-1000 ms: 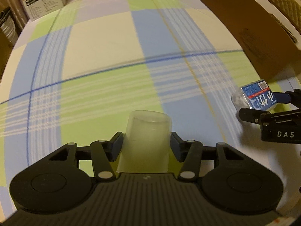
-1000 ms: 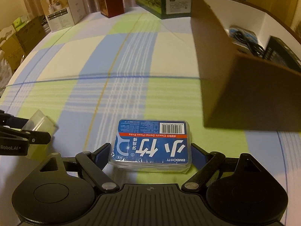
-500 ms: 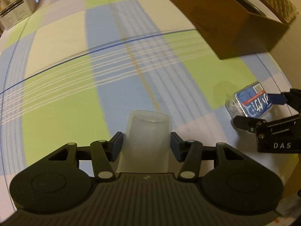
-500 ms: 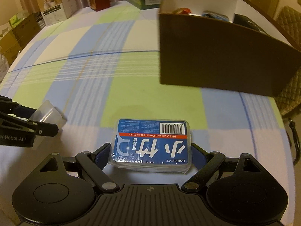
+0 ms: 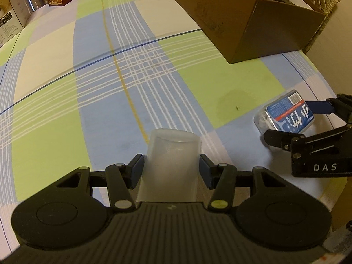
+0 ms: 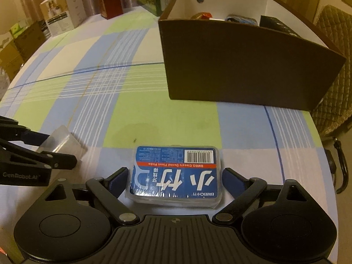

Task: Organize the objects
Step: 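Lift the cup with the left tool while the right tool lifts the floss box toward the box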

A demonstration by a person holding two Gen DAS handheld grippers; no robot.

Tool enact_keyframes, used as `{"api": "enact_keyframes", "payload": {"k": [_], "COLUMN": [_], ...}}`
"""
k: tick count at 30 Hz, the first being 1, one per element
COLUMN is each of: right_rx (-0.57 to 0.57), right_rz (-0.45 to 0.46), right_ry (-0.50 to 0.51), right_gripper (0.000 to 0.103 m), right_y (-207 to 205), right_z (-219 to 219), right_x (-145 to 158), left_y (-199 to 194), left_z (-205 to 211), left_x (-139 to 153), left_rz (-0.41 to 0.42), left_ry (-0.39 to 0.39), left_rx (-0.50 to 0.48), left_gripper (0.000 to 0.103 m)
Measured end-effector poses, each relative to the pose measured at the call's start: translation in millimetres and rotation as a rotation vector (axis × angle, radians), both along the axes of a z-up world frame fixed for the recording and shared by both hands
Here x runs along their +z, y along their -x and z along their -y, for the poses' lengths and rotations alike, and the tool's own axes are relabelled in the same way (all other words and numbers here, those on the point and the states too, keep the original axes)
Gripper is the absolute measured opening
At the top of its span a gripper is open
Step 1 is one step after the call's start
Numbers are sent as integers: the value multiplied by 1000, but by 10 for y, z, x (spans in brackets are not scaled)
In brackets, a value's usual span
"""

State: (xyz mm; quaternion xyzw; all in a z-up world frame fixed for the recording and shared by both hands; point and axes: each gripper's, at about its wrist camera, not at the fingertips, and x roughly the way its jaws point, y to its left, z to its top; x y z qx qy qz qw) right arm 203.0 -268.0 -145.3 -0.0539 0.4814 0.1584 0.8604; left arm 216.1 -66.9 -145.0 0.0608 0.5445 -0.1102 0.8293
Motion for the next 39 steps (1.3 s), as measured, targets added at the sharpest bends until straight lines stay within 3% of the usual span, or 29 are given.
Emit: {"api": "enact_keyframes", "payload": {"k": [21,39], "right_rx": [14,37], "right_rz": [30,166], "right_ry": [-62,-181], "right_gripper": [83,83], "right_y": [-47,-259], "right_z": [220,546], "right_x": [304,1061], "left_y": [-52,-217], "left_z": [199,570], "left_x": [307,1045], "left_rz": [56,213], "left_ry": [17,97], "left_rx": [56,9], "left_gripper": [49,49]}}
